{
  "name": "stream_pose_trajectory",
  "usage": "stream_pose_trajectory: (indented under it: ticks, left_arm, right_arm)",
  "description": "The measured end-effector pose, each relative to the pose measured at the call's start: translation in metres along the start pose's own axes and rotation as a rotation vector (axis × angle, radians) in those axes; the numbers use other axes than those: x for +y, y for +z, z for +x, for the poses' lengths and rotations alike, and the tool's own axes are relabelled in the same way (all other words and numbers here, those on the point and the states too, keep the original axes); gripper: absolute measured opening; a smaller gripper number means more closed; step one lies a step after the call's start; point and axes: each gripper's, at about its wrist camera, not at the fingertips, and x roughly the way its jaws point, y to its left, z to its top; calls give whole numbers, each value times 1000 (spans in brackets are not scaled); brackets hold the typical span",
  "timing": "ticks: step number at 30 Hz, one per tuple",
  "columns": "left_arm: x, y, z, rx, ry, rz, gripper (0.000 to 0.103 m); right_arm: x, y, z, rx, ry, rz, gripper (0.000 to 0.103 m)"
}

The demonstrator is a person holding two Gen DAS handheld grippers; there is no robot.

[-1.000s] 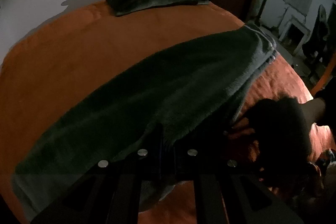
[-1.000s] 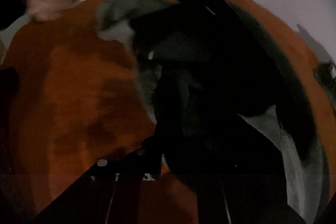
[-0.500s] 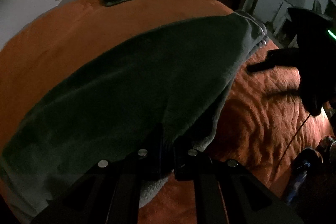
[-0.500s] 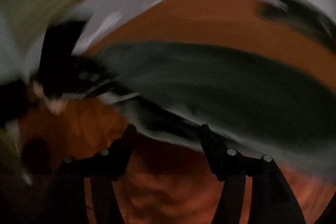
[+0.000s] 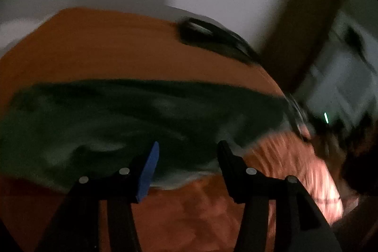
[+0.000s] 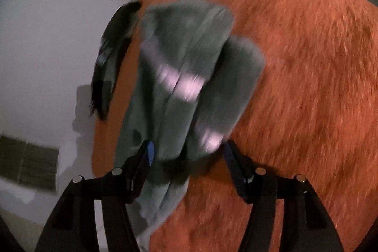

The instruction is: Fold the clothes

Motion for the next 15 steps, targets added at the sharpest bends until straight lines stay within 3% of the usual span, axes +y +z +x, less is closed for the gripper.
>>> stream_pose_trajectory:
  ticks: [1,3,4,6,7,10,12,15]
  left_arm:
    - [18,2,-4,-8,60,-46,53]
    - [61,5,-12,-9,177,-161,53]
    - [87,5,-17,-2,222,-250,53]
    - [137,-3,-29,27,345,-449,53]
    - [157,-9,-34,38,365,-543,53]
    - [201,-30,-49,43,356,-771,53]
    - [212,-39,-44,72,318,-802,53]
    - [224,-47,-29,117,240,-835,53]
  right_arm:
    - [-2,-1,9,-16,-5,14,60]
    - [2,4,18,-49,-27,16,43]
    - [4,7,17,-68,-28,22,27]
    - [6,20,11,-92,-23,29,19]
    - [15,19,3,-105,-39,4,16]
    - [40,11,-33,-162,-90,-85,15]
    - [38,17,-37,-150,-116,-141,15]
    - [-5,49,-35,-93,-95,-46,15]
